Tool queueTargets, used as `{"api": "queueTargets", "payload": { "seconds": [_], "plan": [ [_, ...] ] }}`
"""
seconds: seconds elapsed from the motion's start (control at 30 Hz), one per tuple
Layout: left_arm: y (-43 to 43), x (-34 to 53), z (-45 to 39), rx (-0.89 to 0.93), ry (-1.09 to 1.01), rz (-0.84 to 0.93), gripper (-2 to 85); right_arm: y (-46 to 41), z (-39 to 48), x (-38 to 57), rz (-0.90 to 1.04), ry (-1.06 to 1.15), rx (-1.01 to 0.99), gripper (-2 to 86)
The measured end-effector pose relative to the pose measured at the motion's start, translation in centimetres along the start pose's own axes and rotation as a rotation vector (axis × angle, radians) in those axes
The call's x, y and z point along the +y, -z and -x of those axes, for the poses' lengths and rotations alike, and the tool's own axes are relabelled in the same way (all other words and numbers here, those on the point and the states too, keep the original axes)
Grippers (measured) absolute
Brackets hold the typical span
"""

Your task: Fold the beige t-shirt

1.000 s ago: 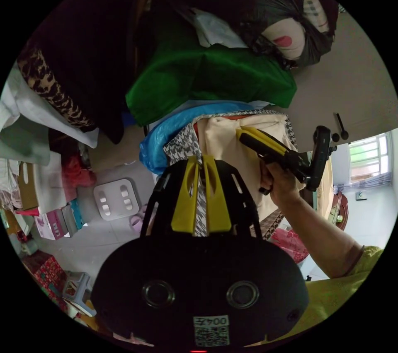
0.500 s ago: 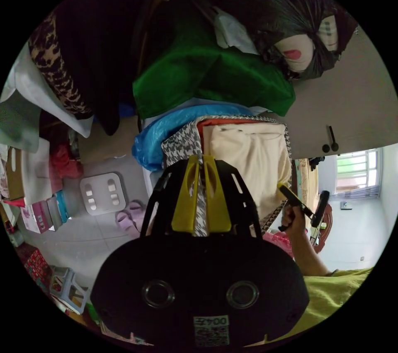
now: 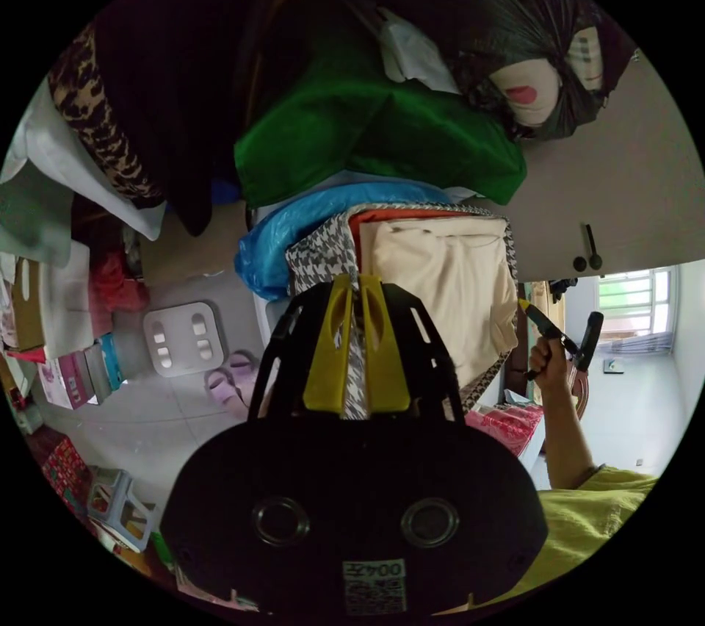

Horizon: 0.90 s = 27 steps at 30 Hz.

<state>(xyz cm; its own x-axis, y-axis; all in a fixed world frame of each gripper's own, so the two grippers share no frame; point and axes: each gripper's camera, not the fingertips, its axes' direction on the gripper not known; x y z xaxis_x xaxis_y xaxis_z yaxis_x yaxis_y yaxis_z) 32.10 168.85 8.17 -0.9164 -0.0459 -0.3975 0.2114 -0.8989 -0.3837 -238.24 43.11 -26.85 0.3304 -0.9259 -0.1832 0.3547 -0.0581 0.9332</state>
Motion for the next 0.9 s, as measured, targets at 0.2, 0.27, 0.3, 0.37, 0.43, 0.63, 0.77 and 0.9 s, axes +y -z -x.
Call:
{"api": "queueTargets", "payload": {
  "seconds": [0.2, 0.27, 0.3, 0.37, 0.43, 0.63, 0.77, 0.9],
  "plan": [
    [-3.5, -1.6, -0.6, 0.003, 0.009, -0.001, 2.3, 3.5, -0.8, -2.5, 0.098, 0.025, 0.048, 1.9],
    [-4.8, -2.2, -0.8, 0.002, 0.012, 0.001, 2.3, 6.0, -0.8, -3.1, 0.122, 0.069, 0.050, 0.0],
    [-5.5, -2.6, -1.0, -0.002, 0.016, 0.005, 2.3, 6.9, -0.8, -3.2, 0.120, 0.083, 0.048, -0.1],
    [-6.0, -3.1, -1.5, -0.028, 0.012, 0.005, 2.2, 12.1, -0.9, -3.7, 0.114, 0.079, -0.010, -0.7],
    [-6.8, -3.5, -1.6, -0.045, 0.000, 0.005, 2.1, 15.2, -0.3, -3.6, 0.113, 0.119, 0.002, -0.8],
    [-12.1, -5.1, -1.1, -0.001, 0.034, 0.021, 2.0, 23.7, -1.6, -2.4, 0.082, 0.081, -0.039, -0.6],
    [-17.2, -6.7, -1.3, 0.005, 0.018, 0.077, 2.3, 28.9, -3.5, -1.8, 0.145, 0.044, -0.086, 1.4],
    [-21.8, -6.7, -1.6, 0.027, 0.032, 0.055, 2.5, 35.3, -5.9, 0.0, 0.123, -0.049, -0.147, 3.1]
  ]
}}
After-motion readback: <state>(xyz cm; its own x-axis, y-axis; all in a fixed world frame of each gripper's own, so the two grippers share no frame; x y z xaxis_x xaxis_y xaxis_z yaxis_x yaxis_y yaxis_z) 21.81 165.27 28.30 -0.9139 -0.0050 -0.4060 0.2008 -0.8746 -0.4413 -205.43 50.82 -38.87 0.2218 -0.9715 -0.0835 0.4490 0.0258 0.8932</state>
